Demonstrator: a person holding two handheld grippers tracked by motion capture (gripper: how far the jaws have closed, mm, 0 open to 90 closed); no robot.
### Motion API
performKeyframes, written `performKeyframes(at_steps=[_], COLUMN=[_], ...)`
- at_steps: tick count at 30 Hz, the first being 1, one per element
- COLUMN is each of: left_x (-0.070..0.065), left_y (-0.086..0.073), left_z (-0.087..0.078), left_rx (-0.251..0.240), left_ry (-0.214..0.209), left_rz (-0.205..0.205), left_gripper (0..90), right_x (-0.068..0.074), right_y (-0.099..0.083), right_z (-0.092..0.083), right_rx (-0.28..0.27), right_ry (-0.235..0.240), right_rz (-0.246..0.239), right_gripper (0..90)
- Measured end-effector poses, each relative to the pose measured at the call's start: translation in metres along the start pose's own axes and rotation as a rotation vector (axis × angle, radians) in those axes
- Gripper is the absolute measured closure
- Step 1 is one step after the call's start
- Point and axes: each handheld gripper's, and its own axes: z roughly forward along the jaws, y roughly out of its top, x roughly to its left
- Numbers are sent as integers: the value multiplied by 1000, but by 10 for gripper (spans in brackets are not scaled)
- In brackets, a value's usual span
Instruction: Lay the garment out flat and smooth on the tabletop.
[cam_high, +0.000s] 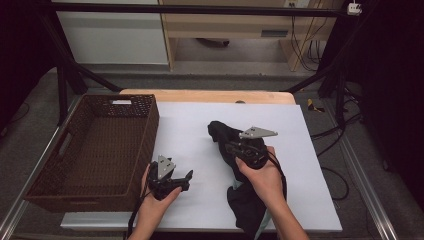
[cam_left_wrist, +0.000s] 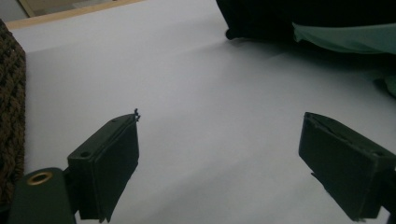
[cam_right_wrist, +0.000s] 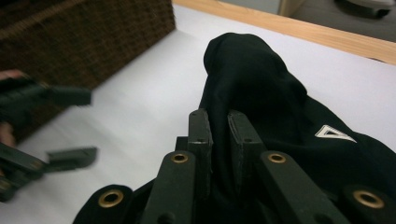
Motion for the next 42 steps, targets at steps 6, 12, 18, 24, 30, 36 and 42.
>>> performKeyframes(at_steps=[6,12,18,24,30,36,42], left_x=[1,1,0,-2,-3,-9,-18], left_y=[0,0,0,-1,-1,1,4], left_z=[0,-1,0,0,1,2,3], left_rx=[-3,-3,2,5,4,10,8], left_ry=[1,-1,-1,-5,-8,-30,-49], left_rz=[-5,-2,0,4,4,16,37], left_gripper=[121,121,121,121,122,124,132], right_x=[6,-11,-29,-36,-41,-52,-53], right_y=[13,-9,-30,-35,-45,-67,-77], right_z=[-2,15,18,11,7,13,13], right_rx=[-71,0,-1,-3,26,97,82], right_ry=[121,77,56,-26,-107,-149,-111], right_rz=[83,143,210,153,97,101,108], right_gripper=[807,800,795,792,795,800,794])
